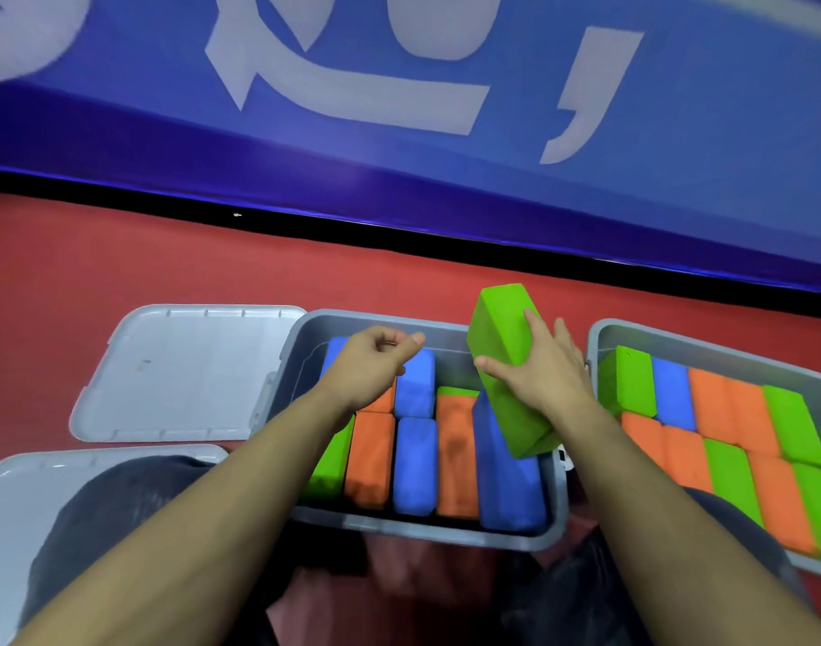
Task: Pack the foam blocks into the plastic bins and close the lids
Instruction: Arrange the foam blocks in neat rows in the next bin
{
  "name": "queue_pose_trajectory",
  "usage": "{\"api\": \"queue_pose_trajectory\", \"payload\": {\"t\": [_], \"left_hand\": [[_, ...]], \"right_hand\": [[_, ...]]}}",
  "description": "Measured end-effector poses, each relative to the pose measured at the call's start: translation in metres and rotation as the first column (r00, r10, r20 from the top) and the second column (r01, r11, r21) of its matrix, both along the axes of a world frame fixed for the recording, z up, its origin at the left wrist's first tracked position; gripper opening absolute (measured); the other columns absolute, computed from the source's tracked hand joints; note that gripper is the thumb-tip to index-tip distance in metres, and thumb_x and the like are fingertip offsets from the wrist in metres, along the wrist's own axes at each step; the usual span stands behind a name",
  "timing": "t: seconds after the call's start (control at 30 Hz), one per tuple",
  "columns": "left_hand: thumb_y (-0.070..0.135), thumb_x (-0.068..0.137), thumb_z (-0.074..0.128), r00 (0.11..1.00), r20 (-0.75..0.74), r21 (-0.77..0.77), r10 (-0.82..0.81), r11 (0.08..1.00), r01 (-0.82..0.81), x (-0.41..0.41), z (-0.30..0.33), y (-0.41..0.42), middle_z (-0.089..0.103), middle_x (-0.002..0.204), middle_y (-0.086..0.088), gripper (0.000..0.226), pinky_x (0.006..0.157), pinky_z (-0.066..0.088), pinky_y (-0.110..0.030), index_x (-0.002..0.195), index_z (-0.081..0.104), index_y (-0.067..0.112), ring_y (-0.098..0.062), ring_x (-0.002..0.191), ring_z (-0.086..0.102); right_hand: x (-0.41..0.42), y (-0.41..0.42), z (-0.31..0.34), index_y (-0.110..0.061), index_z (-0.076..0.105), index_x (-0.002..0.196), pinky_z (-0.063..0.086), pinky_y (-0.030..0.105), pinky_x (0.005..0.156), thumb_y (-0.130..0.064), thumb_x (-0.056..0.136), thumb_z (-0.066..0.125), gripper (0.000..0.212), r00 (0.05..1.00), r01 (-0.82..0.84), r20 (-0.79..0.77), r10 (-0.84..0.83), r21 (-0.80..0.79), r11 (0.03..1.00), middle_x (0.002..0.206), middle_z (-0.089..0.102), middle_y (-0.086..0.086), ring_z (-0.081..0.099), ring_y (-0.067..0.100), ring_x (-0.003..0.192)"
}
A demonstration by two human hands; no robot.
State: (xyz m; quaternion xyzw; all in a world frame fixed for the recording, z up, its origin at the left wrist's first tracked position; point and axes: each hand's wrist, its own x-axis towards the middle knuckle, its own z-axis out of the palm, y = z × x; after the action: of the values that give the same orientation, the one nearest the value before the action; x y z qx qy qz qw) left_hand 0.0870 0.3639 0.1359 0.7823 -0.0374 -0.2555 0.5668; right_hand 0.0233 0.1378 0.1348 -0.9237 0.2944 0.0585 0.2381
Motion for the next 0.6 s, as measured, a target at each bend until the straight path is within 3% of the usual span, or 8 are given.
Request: {"api": "queue_pose_trajectory", "payload": {"t": [0.13,0.2,0.33,0.4,0.5,0.6], "left_hand": [[0.054,0.091,0.066,1.0,0.0,-0.006,-0.03,1.0,0.03,0.004,0.005,-0.005,0.069,0.116,-0.003,0.041,0.094,0.056,-0.036,0.112,0.065,0.019,-0.016,0.102,0.069],[0.054,0.091,0.066,0.999,-0.006,-0.012,-0.038,0.999,0.037,0.006,0.005,-0.009,0.07,0.115,-0.004,0.04,0.094,0.056,-0.037,0.111,0.065,0.019,-0.017,0.104,0.069],[0.053,0.09,0.068,0.999,0.002,-0.009,-0.051,0.999,0.051,0.008,0.001,-0.018,0.07,0.112,-0.007,0.042,0.094,0.054,-0.037,0.111,0.065,0.017,-0.02,0.103,0.068],[0.05,0.092,0.068,0.999,0.004,0.001,-0.041,0.999,0.041,0.012,-0.005,-0.021,0.069,0.105,0.0,0.043,0.087,0.054,-0.03,0.115,0.064,0.014,-0.016,0.099,0.067],[0.051,0.093,0.065,1.0,-0.018,-0.01,0.019,1.0,-0.02,0.018,-0.007,-0.021,0.063,0.117,0.004,0.053,0.076,0.047,-0.019,0.128,0.056,0.013,-0.005,0.092,0.06],[0.066,0.086,0.065,0.984,-0.079,0.044,0.16,0.987,-0.157,0.028,-0.017,-0.011,0.042,0.13,0.008,0.079,0.097,0.042,-0.03,0.145,0.039,0.021,-0.012,0.113,0.049]], "right_hand": [[0.003,-0.007,-0.007,-0.037,0.007,0.161,0.031,0.052,0.117,-0.068,0.072,0.078,0.117,0.993,0.031,-0.116,-0.036,-0.039,0.999,0.168,0.008,0.015,0.026,0.042,0.149],[0.006,-0.009,-0.012,-0.038,0.007,0.16,0.038,0.051,0.111,-0.062,0.076,0.078,0.112,0.99,0.055,-0.127,-0.061,-0.053,0.997,0.163,0.023,0.016,0.037,0.041,0.142],[0.014,-0.004,-0.012,-0.036,0.02,0.158,0.044,0.048,0.102,-0.052,0.085,0.074,0.093,0.998,0.065,0.001,-0.065,-0.023,0.998,0.145,0.047,0.012,0.052,0.039,0.129],[0.023,-0.002,-0.011,-0.031,0.029,0.157,0.045,0.046,0.107,-0.049,0.085,0.076,0.088,0.982,0.058,0.166,-0.092,0.199,0.978,0.145,0.053,0.007,0.055,0.031,0.129],[0.034,0.006,-0.007,-0.023,0.047,0.146,0.05,0.046,0.107,-0.033,0.089,0.077,0.065,0.899,-0.029,0.335,-0.283,0.689,0.725,0.134,0.065,0.0,0.066,0.019,0.118],[0.041,0.017,0.002,-0.023,0.057,0.133,0.056,0.042,0.098,-0.017,0.097,0.067,0.038,0.874,-0.068,0.289,-0.39,0.868,0.491,0.124,0.072,0.003,0.071,0.02,0.11]]}}
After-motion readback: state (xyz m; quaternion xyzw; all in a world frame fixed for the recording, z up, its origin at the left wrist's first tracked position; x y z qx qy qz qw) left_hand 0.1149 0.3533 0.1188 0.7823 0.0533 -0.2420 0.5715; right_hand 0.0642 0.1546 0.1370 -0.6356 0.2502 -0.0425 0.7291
